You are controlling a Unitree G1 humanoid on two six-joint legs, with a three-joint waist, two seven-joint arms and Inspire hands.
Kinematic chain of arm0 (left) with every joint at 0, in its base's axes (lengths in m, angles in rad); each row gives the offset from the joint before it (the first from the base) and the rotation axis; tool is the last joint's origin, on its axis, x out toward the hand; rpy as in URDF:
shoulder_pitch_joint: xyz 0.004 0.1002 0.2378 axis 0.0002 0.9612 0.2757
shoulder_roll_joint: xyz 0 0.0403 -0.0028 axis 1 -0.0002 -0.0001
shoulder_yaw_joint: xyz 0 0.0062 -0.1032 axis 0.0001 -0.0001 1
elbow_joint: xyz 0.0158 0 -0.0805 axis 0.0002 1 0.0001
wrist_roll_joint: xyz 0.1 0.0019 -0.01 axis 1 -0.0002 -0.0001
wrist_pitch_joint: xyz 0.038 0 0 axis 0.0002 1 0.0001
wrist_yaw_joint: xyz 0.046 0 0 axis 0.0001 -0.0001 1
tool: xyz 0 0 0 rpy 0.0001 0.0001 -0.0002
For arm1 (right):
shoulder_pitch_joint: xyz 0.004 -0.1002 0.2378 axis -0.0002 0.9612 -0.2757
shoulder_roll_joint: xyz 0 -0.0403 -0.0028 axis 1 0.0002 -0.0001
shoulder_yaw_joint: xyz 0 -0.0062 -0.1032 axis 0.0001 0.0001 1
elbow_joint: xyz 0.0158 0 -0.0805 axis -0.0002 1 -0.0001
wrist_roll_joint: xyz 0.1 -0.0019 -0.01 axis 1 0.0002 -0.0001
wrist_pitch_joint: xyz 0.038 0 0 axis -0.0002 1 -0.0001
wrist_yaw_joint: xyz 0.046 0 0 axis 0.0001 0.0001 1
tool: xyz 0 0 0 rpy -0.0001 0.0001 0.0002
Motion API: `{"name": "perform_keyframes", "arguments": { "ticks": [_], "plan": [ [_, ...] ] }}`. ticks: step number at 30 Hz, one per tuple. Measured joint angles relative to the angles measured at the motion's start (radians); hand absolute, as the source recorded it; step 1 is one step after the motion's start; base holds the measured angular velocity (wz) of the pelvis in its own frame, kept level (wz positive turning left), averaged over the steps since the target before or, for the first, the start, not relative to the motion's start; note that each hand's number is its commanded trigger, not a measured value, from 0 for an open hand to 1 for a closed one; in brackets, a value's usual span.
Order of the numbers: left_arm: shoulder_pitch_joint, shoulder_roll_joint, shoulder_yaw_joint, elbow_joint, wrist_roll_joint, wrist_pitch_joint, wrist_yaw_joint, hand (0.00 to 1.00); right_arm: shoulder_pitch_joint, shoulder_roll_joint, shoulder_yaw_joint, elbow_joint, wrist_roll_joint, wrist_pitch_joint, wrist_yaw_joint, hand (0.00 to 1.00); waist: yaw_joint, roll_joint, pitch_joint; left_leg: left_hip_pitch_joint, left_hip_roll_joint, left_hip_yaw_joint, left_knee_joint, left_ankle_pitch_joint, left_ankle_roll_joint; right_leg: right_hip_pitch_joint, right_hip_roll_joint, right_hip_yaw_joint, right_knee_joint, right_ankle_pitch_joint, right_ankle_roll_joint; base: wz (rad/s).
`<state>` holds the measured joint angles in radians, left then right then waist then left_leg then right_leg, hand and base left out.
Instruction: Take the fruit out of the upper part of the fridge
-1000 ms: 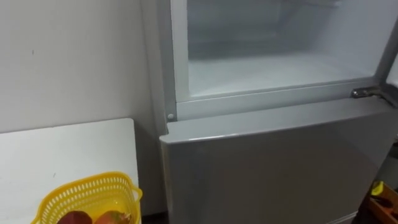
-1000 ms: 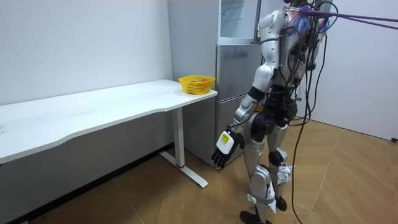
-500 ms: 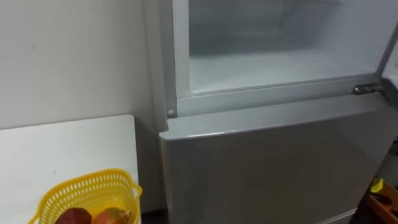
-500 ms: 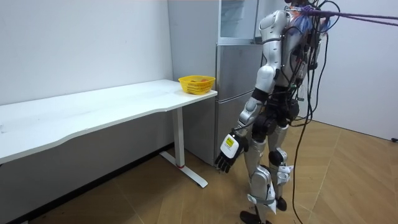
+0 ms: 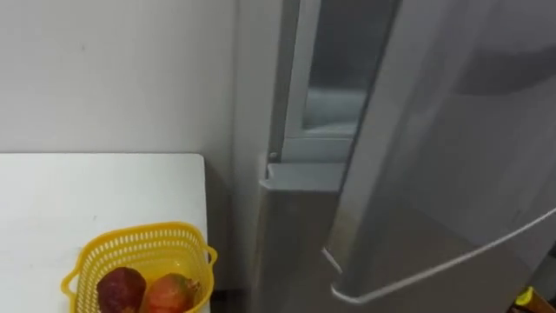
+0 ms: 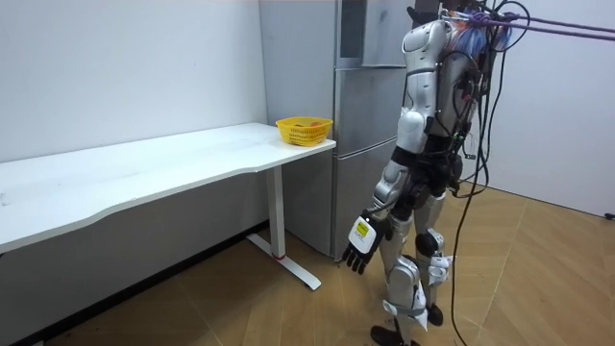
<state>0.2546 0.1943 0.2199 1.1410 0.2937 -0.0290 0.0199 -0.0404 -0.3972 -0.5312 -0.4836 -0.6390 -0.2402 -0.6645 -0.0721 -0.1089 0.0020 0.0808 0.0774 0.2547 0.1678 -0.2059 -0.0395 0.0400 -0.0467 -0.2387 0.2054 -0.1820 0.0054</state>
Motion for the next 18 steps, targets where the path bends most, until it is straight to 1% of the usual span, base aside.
{"name": "perform_keyframes", "arguments": {
  "ticks": [3,8,11,16,18],
  "plan": [
    [0.001,0.0,-0.014,0.001,-0.003,0.0,0.0,0.0,0.0,0.0,0.0,0.001,-0.001,-0.001,-0.015,0.0,-0.005,0.007,0.0001,0.003,0.0,-0.008,0.0,0.0,0.0,0.009,-0.001,-0.013,-0.004,0.0,0.0,0.1],
    [-0.009,0.001,-0.03,0.0,-0.006,-0.003,0.012,0.0,0.005,0.0,0.011,0.005,-0.001,-0.011,-0.018,0.0,-0.007,0.014,0.0008,0.004,0.0,-0.008,0.001,0.0,0.0,0.01,-0.001,-0.014,-0.005,0.0,0.0,0.0],
    [-0.007,0.001,-0.03,0.0,-0.006,-0.003,0.015,0.0,0.028,0.0,0.012,0.008,0.0,-0.01,-0.025,0.0,-0.005,0.014,0.0003,0.009,0.0,-0.008,0.001,0.0,0.0,0.011,-0.001,-0.014,-0.005,0.0,0.0,0.0],
    [-0.005,0.002,-0.032,0.0,-0.005,-0.003,0.017,0.0,0.034,0.0,0.018,0.012,0.001,-0.01,-0.041,0.0,-0.005,0.014,-0.0002,0.013,0.0,-0.008,0.0,0.0,0.0,0.012,-0.001,-0.011,-0.004,0.0,0.0,0.0],
    [-0.005,0.002,-0.032,0.0,-0.006,-0.003,0.017,0.0,0.045,0.0,0.018,0.012,0.004,-0.011,-0.055,0.0,-0.004,0.014,-0.0032,0.019,0.0,-0.007,-0.001,0.0,0.0,0.013,0.0,-0.009,-0.004,0.0,0.0,0.0]
  ]
}}
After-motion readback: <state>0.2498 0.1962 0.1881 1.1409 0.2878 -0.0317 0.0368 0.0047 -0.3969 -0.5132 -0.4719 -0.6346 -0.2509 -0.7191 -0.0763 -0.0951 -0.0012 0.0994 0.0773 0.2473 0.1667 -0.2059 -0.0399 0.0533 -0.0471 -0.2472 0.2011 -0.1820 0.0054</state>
